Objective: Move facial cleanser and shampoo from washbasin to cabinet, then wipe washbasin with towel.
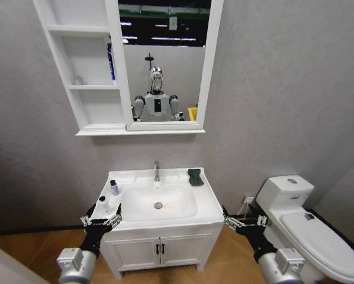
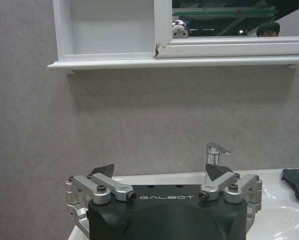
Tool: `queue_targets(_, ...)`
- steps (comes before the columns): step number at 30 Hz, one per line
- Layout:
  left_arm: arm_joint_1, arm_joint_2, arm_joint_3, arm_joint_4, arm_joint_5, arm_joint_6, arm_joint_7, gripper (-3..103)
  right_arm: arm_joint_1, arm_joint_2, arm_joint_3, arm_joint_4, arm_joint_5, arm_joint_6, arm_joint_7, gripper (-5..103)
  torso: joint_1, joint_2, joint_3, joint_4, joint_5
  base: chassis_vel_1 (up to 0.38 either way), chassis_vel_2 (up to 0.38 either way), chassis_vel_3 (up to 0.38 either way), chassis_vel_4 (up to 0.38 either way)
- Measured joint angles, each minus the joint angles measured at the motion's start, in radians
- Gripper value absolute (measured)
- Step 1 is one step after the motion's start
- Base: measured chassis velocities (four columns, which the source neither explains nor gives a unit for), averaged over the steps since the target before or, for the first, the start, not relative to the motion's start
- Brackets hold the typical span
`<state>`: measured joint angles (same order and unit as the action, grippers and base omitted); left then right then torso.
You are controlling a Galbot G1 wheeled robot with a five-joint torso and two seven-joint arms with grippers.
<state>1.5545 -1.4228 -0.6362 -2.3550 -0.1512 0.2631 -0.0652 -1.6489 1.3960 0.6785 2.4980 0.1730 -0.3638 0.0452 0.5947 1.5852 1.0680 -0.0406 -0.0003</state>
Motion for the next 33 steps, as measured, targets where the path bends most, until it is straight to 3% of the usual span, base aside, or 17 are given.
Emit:
queue_targets(6,-0.003,-0.020,0.004,0.068,0.043,-0.042,-0.001,100,0.002,0.000,0.001,-0.003,0.000,0.007,0.002,100,-0.001,0.001,0.000,0.0009,0.0003,0.061,-0.032,-0.045,0.049)
queue_targets(13,-0.076,-0.030,0.033,0.269,0.047,-0.088,-0.013,100,0.003,0.006,0.004,-0.009,0.003,0.021,0.009,100,0.000,0.000,0.000,0.0005,0.0001,0.000,0.000,0.000,0.000)
queue_targets(18,-0.143,-0.031,0.042,0.358,0.039,-0.097,-0.037,100,0.001,0.007,0.006,-0.017,0.003,0.029,0.017,100,0.000,0.000,0.000,0.0005,0.0001,0.000,0.000,0.000,0.000)
queue_targets(22,-0.218,-0.030,0.018,0.443,0.033,-0.110,-0.112,100,0.012,0.003,-0.002,-0.025,0.005,0.029,0.018,100,0.000,0.000,0.000,0.0010,0.0004,0.000,0.000,0.000,0.000)
queue_targets(26,-0.272,-0.025,0.010,0.495,0.032,-0.109,-0.139,100,0.008,0.008,-0.001,-0.033,0.003,0.039,0.018,100,0.000,0.000,0.000,0.0005,0.0003,0.000,0.000,0.000,0.000)
queue_targets(33,-0.346,-0.018,0.012,0.586,0.036,-0.107,-0.145,100,0.013,0.006,0.003,-0.042,0.004,0.046,0.018,100,0.000,0.000,0.000,0.0006,0.0002,0.000,0.000,0.000,0.000)
